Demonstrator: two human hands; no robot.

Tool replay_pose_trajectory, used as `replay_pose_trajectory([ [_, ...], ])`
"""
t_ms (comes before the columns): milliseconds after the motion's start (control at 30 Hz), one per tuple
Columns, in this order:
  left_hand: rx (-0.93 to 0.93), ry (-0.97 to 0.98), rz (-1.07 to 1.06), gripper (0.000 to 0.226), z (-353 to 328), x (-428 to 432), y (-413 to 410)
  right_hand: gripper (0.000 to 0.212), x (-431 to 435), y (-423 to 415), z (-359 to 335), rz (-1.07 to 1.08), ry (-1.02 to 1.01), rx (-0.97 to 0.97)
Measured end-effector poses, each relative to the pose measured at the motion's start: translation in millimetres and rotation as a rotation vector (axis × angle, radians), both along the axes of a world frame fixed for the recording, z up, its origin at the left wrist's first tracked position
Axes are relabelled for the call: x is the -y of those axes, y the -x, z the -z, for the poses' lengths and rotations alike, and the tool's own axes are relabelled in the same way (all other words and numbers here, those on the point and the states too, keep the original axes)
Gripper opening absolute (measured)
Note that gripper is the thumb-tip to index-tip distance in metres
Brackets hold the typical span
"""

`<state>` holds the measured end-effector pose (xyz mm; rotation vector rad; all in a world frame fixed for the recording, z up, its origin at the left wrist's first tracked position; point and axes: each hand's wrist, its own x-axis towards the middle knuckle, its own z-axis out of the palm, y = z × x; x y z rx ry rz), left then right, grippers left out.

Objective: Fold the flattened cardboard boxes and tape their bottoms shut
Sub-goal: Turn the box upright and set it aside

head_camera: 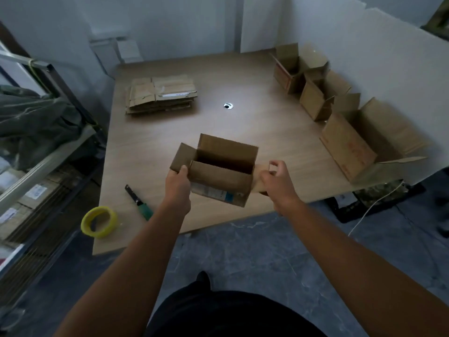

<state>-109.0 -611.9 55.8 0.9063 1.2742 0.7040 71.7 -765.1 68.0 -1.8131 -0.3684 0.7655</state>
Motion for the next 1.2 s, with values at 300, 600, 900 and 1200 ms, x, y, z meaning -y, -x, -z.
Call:
replay_pose_trajectory([
  [300, -0.140, 0.057, 0.094, 0.028, 32.6, -54.2, 2.8, 0.071, -30.6, 7.3, 36.9, -0.470, 0.203, 0.519],
  [600, -0.330, -0.115, 0.427, 0.091, 61.2, -79.9, -36.1, 0.060, -92.8, 25.1, 82.5, -0.339, 0.309, 0.460],
  [900, -0.120, -0.044, 0.395, 0.031, 86.7, -81.7, 12.0, 0.075, -93.1, 24.9, 99.5, -0.481, 0.528, 0.707],
  [1200, -0.375, -0.025, 0.471, 0.046, 74.2, -69.2, 7.6, 0.077, -95.9, 29.7, 97.3, -0.562, 0.448, 0.407],
])
